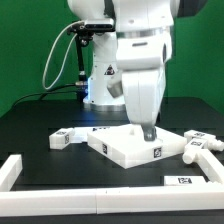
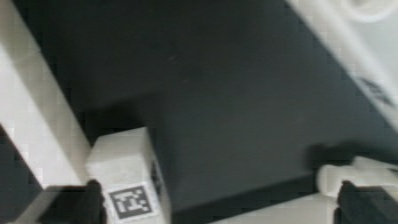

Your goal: Assemble one leg

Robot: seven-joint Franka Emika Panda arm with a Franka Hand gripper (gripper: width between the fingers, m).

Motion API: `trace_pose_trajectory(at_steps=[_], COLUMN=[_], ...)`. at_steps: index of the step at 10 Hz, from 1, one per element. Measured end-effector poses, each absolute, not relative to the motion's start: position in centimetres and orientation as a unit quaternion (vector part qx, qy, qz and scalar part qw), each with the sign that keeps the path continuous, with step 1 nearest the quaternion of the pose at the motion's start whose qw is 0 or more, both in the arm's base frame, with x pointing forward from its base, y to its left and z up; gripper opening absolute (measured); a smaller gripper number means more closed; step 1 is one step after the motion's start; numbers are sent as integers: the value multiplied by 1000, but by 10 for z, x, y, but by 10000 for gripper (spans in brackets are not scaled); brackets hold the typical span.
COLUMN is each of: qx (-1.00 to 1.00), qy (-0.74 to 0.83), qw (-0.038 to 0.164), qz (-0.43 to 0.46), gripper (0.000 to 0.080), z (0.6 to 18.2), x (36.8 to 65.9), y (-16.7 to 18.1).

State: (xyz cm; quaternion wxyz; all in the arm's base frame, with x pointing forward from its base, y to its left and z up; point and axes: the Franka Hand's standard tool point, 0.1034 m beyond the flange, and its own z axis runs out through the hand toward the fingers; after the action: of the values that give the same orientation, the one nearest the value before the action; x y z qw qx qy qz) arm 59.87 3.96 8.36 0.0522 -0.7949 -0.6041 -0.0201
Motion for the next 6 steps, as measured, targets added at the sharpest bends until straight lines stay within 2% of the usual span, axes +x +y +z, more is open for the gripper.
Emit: trace_pose_trajectory(at_steps=[2,5,6], qx=[-773,-775,-762], qy=[-632,-629,-645], qw=[46,45,39], qz=[-38,-38,-46], gripper=[650,650,650], z=[71,70,67], x=[606,605,608], y=[49,48,46])
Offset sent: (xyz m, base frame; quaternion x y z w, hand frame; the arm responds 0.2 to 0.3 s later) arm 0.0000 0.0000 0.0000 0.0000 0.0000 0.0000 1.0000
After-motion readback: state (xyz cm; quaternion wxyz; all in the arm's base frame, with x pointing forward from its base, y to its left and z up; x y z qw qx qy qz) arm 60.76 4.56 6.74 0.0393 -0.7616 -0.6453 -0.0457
